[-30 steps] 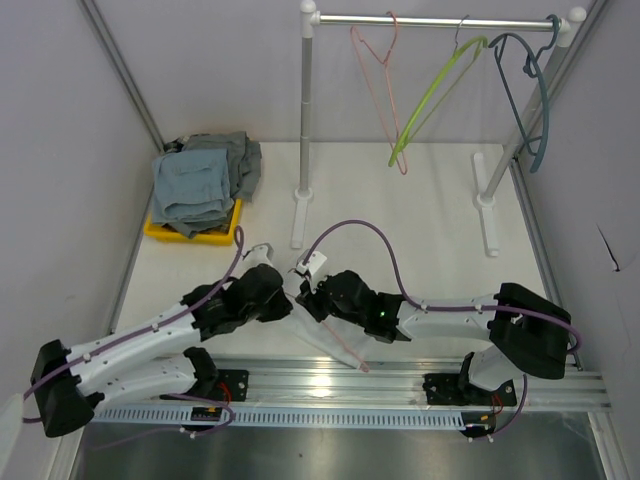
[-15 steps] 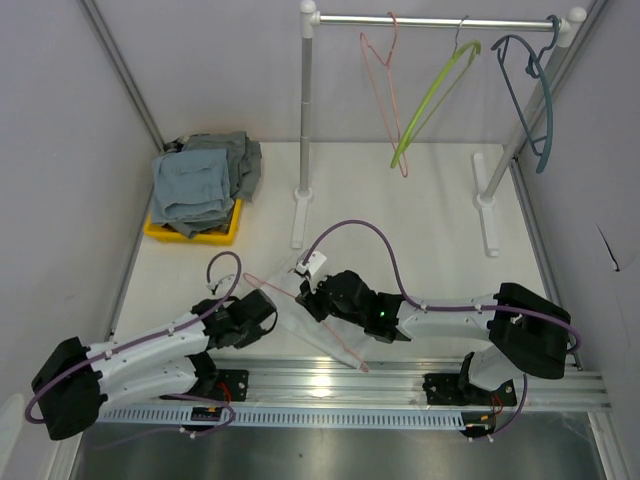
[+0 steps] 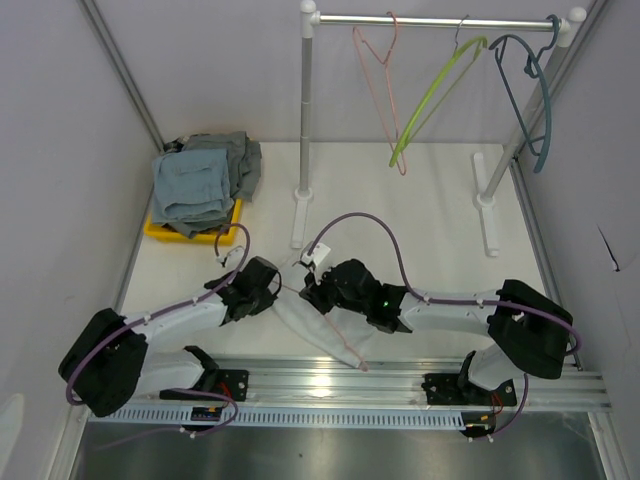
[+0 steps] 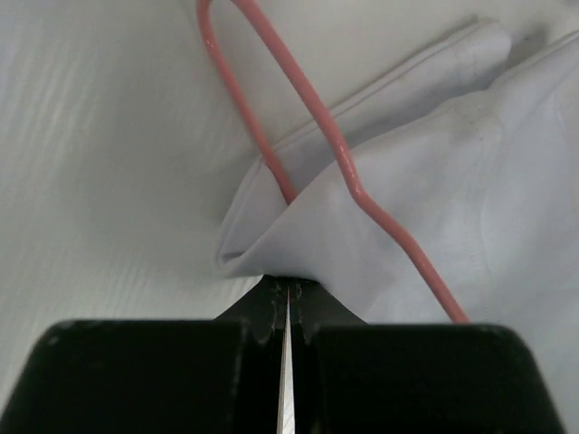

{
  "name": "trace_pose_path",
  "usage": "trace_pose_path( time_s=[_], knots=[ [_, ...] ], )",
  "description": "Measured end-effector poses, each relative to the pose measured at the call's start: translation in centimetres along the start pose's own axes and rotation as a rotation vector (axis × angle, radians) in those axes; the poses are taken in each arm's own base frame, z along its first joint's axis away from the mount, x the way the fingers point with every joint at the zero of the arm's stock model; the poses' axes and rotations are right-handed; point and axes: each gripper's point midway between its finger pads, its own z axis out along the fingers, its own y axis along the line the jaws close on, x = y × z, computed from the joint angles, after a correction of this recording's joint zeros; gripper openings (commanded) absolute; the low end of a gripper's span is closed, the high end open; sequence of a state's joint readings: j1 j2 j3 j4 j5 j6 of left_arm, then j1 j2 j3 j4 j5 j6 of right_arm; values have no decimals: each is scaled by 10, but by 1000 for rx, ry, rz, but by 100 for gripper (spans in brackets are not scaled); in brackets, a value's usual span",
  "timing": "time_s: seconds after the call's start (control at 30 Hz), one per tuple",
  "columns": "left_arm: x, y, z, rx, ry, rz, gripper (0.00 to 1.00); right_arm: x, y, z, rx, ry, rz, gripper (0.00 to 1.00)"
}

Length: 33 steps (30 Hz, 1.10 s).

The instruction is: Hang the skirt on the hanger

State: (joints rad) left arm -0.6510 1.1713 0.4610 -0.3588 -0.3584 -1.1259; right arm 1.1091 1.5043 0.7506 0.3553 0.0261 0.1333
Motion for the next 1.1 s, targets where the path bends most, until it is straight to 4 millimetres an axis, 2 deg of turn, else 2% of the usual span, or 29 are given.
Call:
trace_pose_path(
  time_s=[0.17,0.33,0.43,0.57,0.67,0.8,0.97,1.1],
  knots=[
    [-6,-10,6,5,9,39,0,-2,-1,3,-10,10,4,0],
    [-8,-7,4,7,14,58,0,-3,21,10,-21,7,-25,0],
    [-10,-2,-4,24,8,70,0,-4,29,12,-16,7,-31,0],
    [-21,-9,-22,84,-21,90,0,-5,31,9,-5,28,-16,0],
    [-35,-19,-42,121,-50,108,2,-8,30,1,10,60,-13,0],
    [-73,-48,-83,215,-143,114,8,-24,33,-14,16,102,-10,0],
    [-120,-84,-139,328,-252,131,13,-65,26,-36,14,95,14,0],
    [-142,-96,-174,382,-306,150,13,-103,4,-54,34,44,55,0]
  ],
)
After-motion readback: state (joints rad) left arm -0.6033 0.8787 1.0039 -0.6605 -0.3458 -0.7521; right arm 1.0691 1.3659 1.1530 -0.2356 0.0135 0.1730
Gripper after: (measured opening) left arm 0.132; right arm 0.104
